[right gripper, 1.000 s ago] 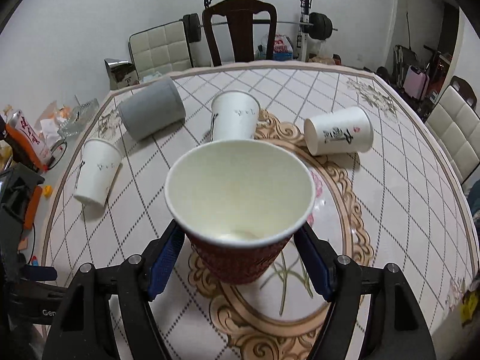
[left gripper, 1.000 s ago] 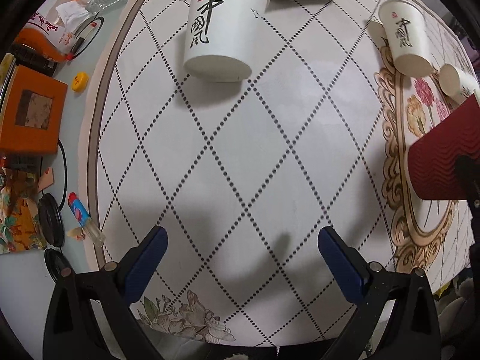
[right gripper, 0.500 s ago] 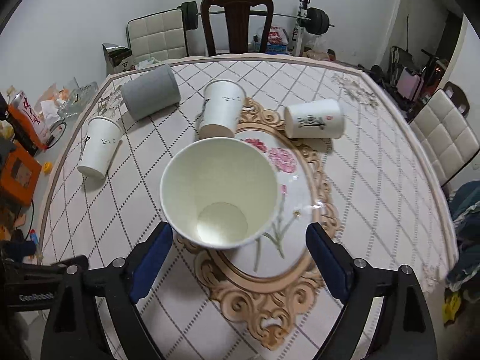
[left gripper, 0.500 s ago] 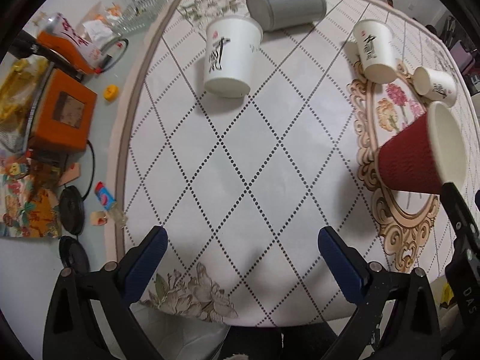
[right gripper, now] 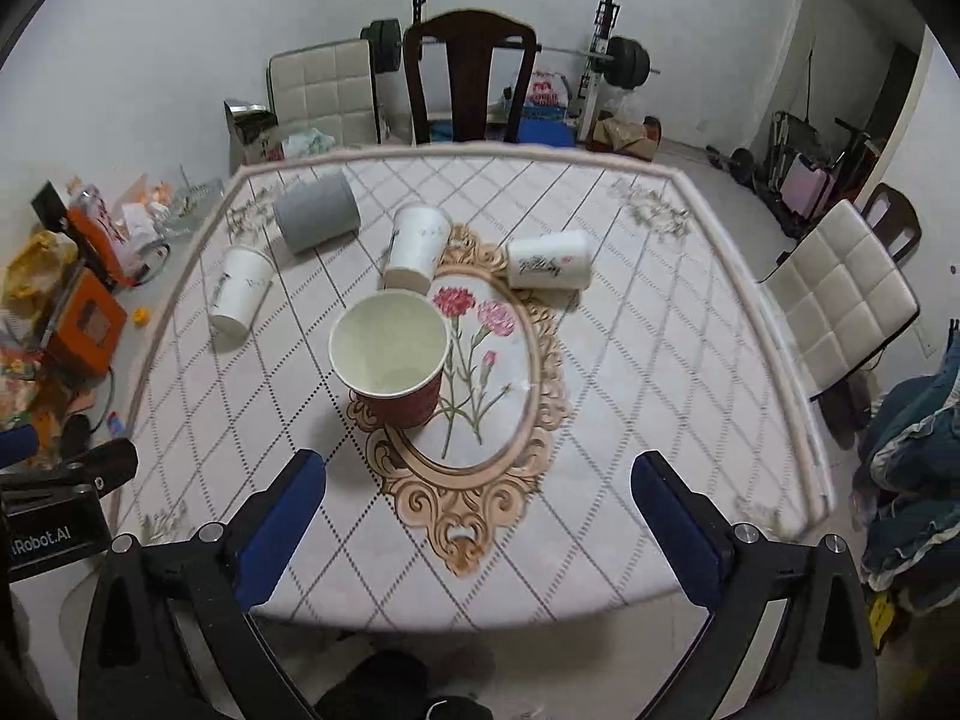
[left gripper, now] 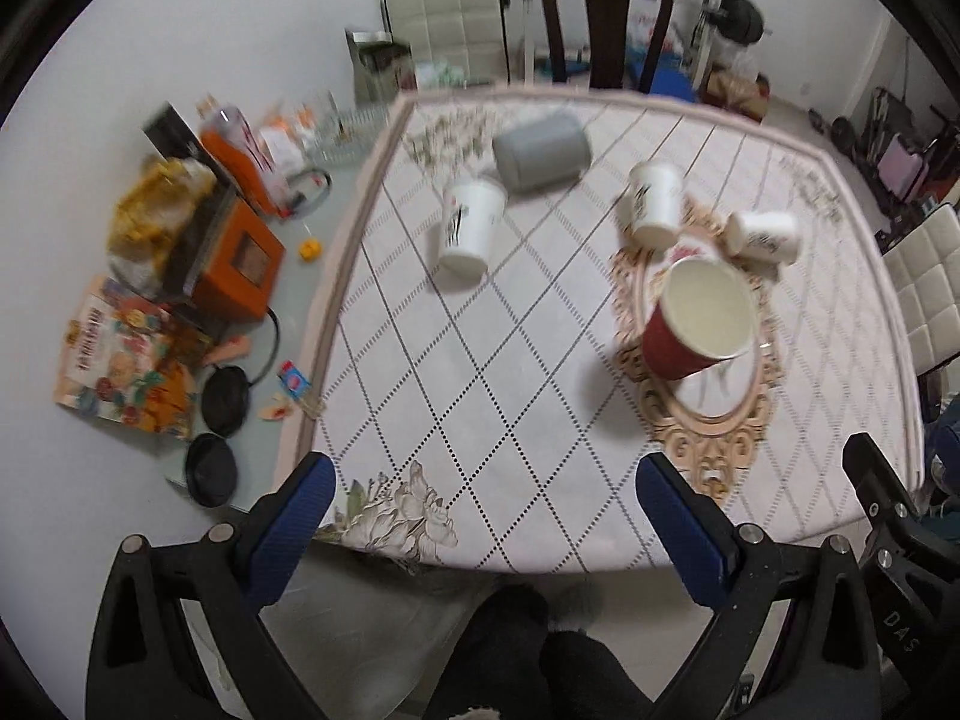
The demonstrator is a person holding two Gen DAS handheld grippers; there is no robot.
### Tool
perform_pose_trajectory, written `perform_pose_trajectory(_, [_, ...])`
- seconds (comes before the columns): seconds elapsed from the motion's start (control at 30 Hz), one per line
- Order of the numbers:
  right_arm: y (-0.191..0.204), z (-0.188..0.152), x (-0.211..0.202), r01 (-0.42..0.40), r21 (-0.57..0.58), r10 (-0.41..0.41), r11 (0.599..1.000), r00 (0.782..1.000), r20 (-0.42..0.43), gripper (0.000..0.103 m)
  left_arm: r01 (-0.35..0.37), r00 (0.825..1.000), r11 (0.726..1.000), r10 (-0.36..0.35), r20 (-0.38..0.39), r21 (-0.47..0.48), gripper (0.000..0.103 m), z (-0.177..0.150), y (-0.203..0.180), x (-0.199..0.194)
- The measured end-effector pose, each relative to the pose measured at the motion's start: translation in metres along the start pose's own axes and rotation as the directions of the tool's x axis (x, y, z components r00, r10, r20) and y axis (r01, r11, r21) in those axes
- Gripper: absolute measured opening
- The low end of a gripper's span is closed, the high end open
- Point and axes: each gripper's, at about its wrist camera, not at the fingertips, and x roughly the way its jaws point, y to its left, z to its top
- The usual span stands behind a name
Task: Flip cup upright
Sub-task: 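Open the right gripper and withdraw it from the red cup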
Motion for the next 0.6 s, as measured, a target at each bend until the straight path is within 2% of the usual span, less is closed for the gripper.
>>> perform_pose_trajectory(0.13, [-0.011,0.003,-0.056,0.001,0.003,-0.001,1.000,0.999,0.043,0.103,0.001,0.997,1.000,-0.002,0.079,0.010,0.102,-0.009,-0.002,-0.051])
perform_pose_trajectory(0.33, [-0.025,0.009,-0.124,0.003,-0.003,-0.003,1.000,0.994,0.113,0.103,0.013,0.984,1.000,-0.011,0.178,-0.010,0.102,-0.019,-0.001,-0.107])
perform_pose_trajectory(0.6, [-0.037,0.009,-0.175,-0.019,-0.001,0.019,1.000,0.989,0.148,0.103,0.023,0.970,0.999,-0.012,0.243,-0.044,0.102,-0.032,0.004,-0.153])
